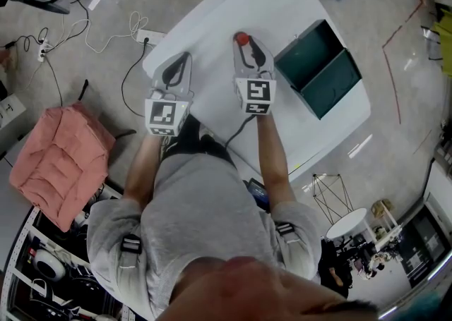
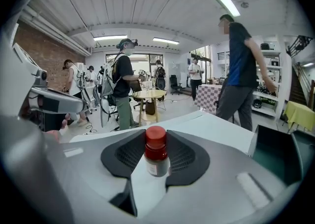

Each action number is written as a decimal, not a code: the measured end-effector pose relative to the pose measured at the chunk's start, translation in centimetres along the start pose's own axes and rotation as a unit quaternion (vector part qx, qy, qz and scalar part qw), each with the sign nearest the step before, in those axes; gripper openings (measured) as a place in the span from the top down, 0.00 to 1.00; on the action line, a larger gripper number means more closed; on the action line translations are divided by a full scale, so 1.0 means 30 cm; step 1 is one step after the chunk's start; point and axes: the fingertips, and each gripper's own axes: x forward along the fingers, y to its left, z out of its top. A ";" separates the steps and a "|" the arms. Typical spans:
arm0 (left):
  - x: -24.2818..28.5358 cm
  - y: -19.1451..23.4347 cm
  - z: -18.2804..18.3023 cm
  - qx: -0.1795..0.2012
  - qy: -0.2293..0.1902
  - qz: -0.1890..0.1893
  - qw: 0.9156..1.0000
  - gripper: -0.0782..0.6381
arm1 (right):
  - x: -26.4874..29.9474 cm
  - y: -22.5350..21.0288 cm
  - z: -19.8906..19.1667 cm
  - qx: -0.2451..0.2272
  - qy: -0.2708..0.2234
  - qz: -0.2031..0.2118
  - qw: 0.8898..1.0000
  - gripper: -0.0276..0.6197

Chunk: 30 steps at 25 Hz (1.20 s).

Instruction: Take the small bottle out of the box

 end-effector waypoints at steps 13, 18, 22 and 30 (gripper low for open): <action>-0.048 -0.038 0.039 0.006 -0.015 0.001 1.000 0.88 | -0.034 0.031 0.048 -0.002 -0.016 0.022 1.000 0.50; -0.079 -0.063 0.070 0.012 -0.028 0.003 1.000 0.88 | -0.077 0.038 0.072 -0.007 -0.026 0.019 0.999 0.50; -0.113 -0.086 0.091 0.019 -0.038 0.002 0.999 0.88 | -0.126 0.041 0.096 -0.009 -0.036 0.014 0.999 0.52; -0.187 -0.154 0.147 0.029 -0.063 -0.004 0.998 0.88 | -0.264 0.013 0.144 -0.007 -0.064 -0.014 0.998 0.56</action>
